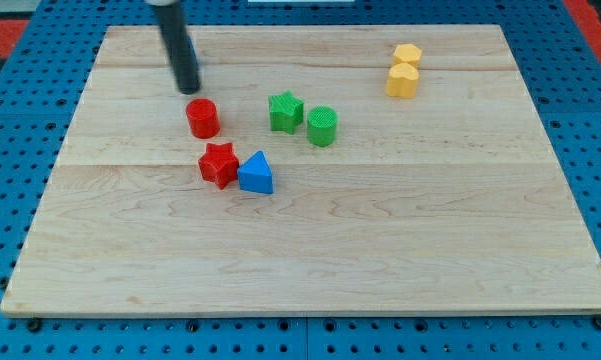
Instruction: Place the red blocks in a diagonal line
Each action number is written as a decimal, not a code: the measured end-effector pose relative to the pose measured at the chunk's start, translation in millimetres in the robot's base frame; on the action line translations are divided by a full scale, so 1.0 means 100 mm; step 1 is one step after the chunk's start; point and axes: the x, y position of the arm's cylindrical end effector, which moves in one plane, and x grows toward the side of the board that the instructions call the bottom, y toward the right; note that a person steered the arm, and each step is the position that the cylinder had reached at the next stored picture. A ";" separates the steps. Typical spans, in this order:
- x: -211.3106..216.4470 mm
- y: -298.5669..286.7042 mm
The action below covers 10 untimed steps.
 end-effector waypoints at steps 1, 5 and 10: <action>0.30 0.01; 0.94 -0.15; 1.16 0.14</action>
